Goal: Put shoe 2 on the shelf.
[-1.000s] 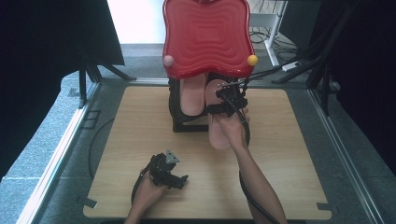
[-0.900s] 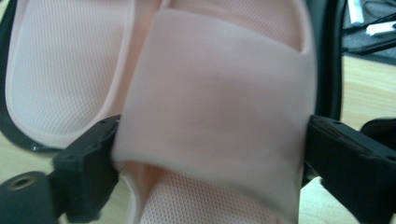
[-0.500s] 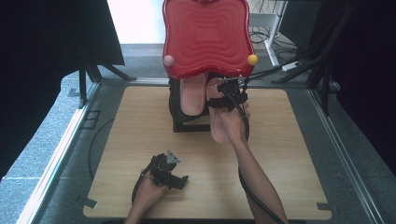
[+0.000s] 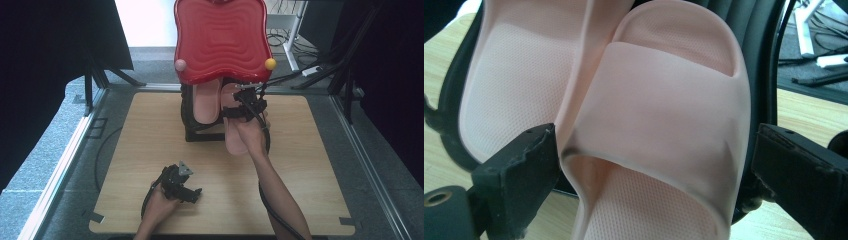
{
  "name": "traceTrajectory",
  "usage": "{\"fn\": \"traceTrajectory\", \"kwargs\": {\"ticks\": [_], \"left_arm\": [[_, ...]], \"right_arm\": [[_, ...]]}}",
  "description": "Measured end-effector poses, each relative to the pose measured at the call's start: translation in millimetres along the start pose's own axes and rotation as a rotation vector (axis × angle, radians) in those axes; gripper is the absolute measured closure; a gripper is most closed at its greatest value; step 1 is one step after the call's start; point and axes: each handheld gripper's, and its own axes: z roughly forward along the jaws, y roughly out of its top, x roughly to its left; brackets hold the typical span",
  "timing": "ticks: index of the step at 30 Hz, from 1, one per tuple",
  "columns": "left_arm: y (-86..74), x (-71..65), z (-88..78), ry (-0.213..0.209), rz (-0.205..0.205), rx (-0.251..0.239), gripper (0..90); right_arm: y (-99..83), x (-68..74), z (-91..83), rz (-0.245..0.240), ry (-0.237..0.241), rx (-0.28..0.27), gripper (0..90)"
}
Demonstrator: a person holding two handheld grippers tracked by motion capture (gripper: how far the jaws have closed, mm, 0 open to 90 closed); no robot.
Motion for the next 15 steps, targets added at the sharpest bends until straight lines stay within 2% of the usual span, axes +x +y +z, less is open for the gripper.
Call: {"fn": "traceTrajectory", "kwargs": {"ticks": [10, 15], "left_arm": [[0.4, -0.8, 0.5, -0.004, 0.002, 0.005, 0.0], [0.6, -1.1, 0.0, 0.001, 0.002, 0.003, 0.0]], "right_arm": [[-3.8, -6.4, -14.2, -0.017, 0.036, -0.011, 6.7], [-8.8, -9.6, -27.7, -0.046, 0.086, -0.017, 13.8]]}}
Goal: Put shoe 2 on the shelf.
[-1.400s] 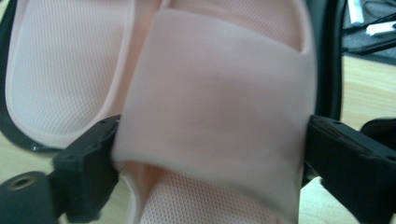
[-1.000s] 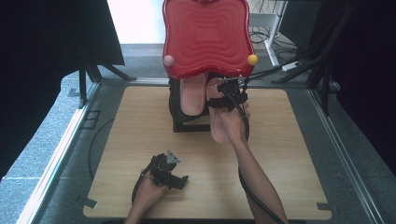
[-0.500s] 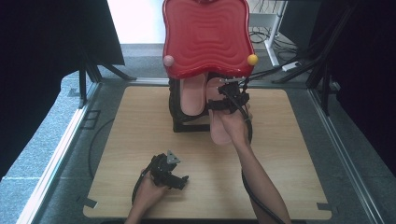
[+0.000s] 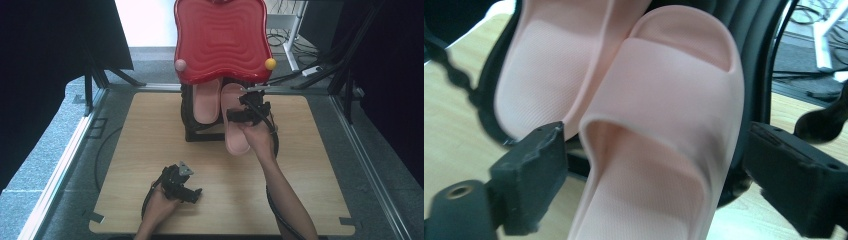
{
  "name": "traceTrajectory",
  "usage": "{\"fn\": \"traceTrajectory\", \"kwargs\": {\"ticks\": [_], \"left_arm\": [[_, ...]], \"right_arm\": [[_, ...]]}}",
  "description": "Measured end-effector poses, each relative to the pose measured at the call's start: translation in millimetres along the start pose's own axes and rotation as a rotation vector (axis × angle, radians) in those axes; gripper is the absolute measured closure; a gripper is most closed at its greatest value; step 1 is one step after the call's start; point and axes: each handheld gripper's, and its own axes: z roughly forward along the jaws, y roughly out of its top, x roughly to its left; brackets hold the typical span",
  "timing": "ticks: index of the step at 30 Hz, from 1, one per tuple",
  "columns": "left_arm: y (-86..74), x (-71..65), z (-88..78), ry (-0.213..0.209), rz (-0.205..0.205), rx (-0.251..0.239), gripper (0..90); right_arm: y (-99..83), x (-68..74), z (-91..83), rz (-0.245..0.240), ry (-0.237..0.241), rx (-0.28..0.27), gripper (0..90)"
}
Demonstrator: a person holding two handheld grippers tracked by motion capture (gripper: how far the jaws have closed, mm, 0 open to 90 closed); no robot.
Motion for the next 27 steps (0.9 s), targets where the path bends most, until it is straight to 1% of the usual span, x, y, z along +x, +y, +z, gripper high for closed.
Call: {"fn": "traceTrajectory", "kwargs": {"ticks": [2, 4, 5, 6, 8, 9, 11, 14, 16, 18, 19, 21, 23, 27], "left_arm": [[0.1, 0.2, -0.4, -0.003, 0.000, -0.001, 0.0], [0.2, 0.4, -0.5, 0.001, 0.000, 0.000, 0.0], [0.1, 0.5, -0.5, 0.000, 0.000, 0.000, 0.0], [-0.1, 0.6, -0.5, 0.000, -0.001, 0.001, 0.0], [-0.4, 1.3, -0.8, 0.003, -0.004, 0.002, 0.0], [-0.4, 1.6, -1.1, 0.003, -0.007, 0.000, 0.0], [-0.4, 2.2, -1.9, 0.006, -0.009, -0.002, 0.0], [-0.4, 2.9, -3.0, 0.007, -0.013, -0.007, 0.0], [-0.3, 2.9, -3.3, 0.007, -0.012, -0.006, 0.0], [-0.3, 2.8, -3.0, 0.012, -0.010, -0.007, 0.0], [-0.3, 2.5, -2.9, 0.010, -0.011, -0.004, 0.0], [-0.3, 2.3, -2.7, 0.009, -0.011, -0.006, 0.0], [-0.1, 2.2, -2.9, 0.010, -0.010, -0.006, 0.0], [0.1, 1.9, -3.0, 0.012, -0.010, -0.006, 0.0]], "right_arm": [[-3.9, -0.9, -5.0, -0.025, 0.026, 0.004, 13.8], [-8.7, -2.5, -9.5, -0.048, 0.077, 0.010, 14.0], [-11.2, -3.0, -11.7, -0.063, 0.083, 0.011, 14.4], [-14.0, -3.5, -14.0, -0.074, 0.090, 0.013, 15.6], [-20.2, -5.5, -18.8, -0.081, 0.123, 0.012, 21.1], [-23.5, -6.2, -21.3, -0.082, 0.132, 0.017, 25.1], [-30.6, -8.4, -26.9, -0.105, 0.160, 0.019, 41.6], [-42.0, -12.5, -35.3, -0.122, 0.206, 0.023, 64.9], [-50.3, -14.9, -39.5, -0.133, 0.223, 0.032, 74.3], [-59.1, -16.3, -44.1, -0.145, 0.229, 0.022, 84.9], [-62.3, -16.7, -46.0, -0.147, 0.225, 0.022, 88.7], [-71.9, -18.4, -51.8, -0.150, 0.223, 0.016, 89.7], [-80.5, -18.8, -56.5, -0.152, 0.225, 0.024, 89.8], [-100.4, -20.5, -60.2, -0.147, 0.217, 0.038, 89.8]]}}
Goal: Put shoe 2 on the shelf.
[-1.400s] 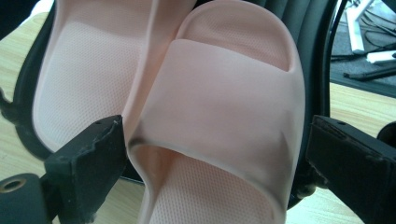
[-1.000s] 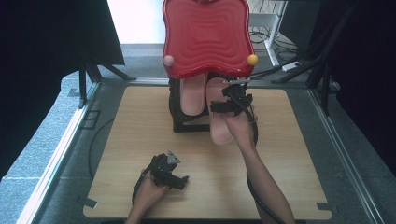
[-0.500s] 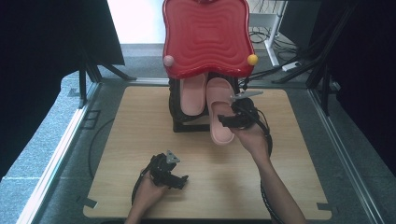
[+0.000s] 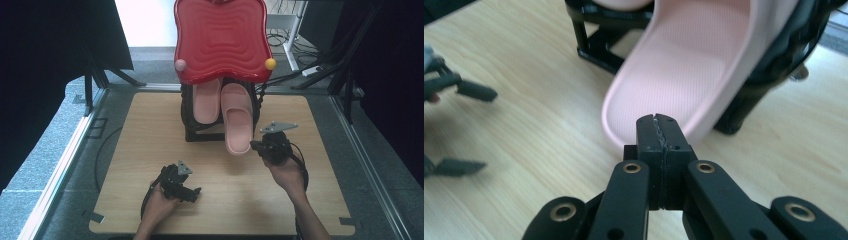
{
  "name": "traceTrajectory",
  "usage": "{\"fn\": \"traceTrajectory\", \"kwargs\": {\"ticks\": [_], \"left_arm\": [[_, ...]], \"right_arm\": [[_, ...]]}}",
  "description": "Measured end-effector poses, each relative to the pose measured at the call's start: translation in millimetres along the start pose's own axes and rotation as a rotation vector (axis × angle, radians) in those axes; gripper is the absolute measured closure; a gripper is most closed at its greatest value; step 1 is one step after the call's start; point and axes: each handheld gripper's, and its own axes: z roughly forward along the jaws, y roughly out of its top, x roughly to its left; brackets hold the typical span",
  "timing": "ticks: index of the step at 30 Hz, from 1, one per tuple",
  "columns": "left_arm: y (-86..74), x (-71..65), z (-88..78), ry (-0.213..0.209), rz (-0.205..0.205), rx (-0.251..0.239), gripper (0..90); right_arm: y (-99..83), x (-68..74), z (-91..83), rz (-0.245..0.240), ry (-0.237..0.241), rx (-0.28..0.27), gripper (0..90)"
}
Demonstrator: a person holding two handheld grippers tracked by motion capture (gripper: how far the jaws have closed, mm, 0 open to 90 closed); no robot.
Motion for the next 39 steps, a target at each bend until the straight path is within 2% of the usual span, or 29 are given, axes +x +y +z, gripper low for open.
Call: {"fn": "traceTrajectory", "kwargs": {"ticks": [2, 7, 12, 23, 32, 39], "left_arm": [[-0.1, 0.2, 0.1, -0.002, -0.003, 0.001, 0.0], [-0.1, 0.4, 0.1, -0.001, -0.005, -0.002, 0.0], [-0.2, -0.1, 0.3, 0.001, -0.001, 0.000, 0.0], [-1.1, 1.5, 0.1, 0.002, -0.006, -0.003, 0.0], [-0.6, 0.4, 1.2, 0.002, -0.001, 0.001, 0.0], [-0.6, 0.6, 1.2, 0.002, -0.001, 0.001, 0.0]], "right_arm": [[-10.9, 0.3, 0.6, 0.015, 0.005, 0.006, 89.8], [-35.1, 6.5, 5.8, 0.005, 0.035, 0.020, 89.8], [-46.1, 11.7, 23.2, 0.002, 0.062, 0.047, 89.8], [-37.0, 10.4, 60.1, -0.025, 0.045, 0.090, 89.7], [-32.5, 6.9, 68.7, -0.027, 0.031, 0.081, 89.7], [-19.3, 0.9, 72.3, -0.030, 0.014, 0.062, 89.7]]}}
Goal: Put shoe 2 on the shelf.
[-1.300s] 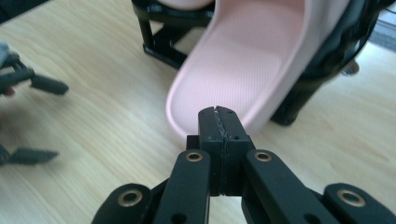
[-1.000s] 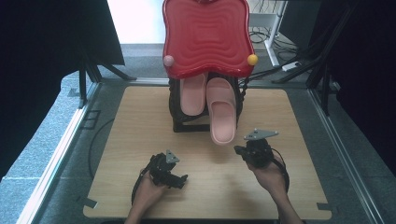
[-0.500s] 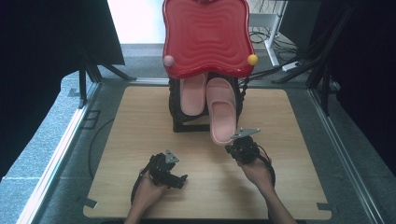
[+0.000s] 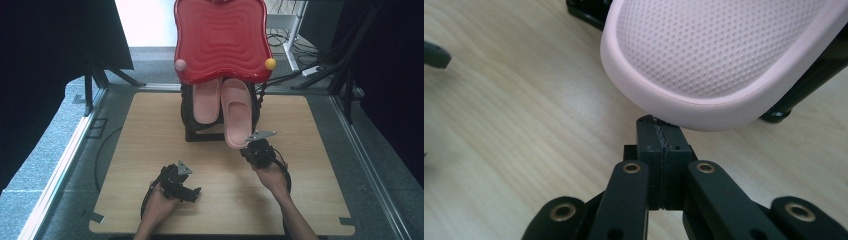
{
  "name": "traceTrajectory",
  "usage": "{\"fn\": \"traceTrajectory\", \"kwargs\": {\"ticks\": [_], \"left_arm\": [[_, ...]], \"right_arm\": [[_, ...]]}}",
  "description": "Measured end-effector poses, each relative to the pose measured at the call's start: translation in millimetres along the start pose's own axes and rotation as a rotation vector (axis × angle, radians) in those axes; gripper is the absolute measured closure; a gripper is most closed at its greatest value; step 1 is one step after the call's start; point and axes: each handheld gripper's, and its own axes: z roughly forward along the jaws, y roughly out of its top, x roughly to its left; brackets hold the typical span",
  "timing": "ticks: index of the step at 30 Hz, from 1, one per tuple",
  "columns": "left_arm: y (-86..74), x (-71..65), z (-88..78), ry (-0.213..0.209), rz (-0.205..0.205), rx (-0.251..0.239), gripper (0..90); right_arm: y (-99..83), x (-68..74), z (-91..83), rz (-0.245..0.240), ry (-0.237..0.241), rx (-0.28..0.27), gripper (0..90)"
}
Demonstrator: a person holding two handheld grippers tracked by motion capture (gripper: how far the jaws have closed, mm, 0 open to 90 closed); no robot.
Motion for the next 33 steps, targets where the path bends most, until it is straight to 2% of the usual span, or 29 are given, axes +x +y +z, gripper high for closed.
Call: {"fn": "traceTrajectory", "kwargs": {"ticks": [9, 18, 28, 33], "left_arm": [[-0.3, 0.5, 0.3, 0.000, 0.000, 0.002, 0.0], [-0.5, 0.7, 1.2, 0.000, 0.001, 0.004, 0.0], [-0.6, 0.6, 1.4, -0.002, 0.000, 0.007, 0.0], [-0.8, 0.6, 1.5, -0.001, 0.000, 0.007, 0.0]], "right_arm": [[19.3, -7.8, 10.1, 0.002, -0.026, -0.028, 89.7], [37.0, -18.8, 21.3, 0.010, -0.065, -0.030, 89.7], [55.5, -23.8, 28.8, 0.008, -0.075, -0.044, 89.7], [60.8, -28.1, 34.0, 0.024, -0.071, -0.044, 88.9]]}}
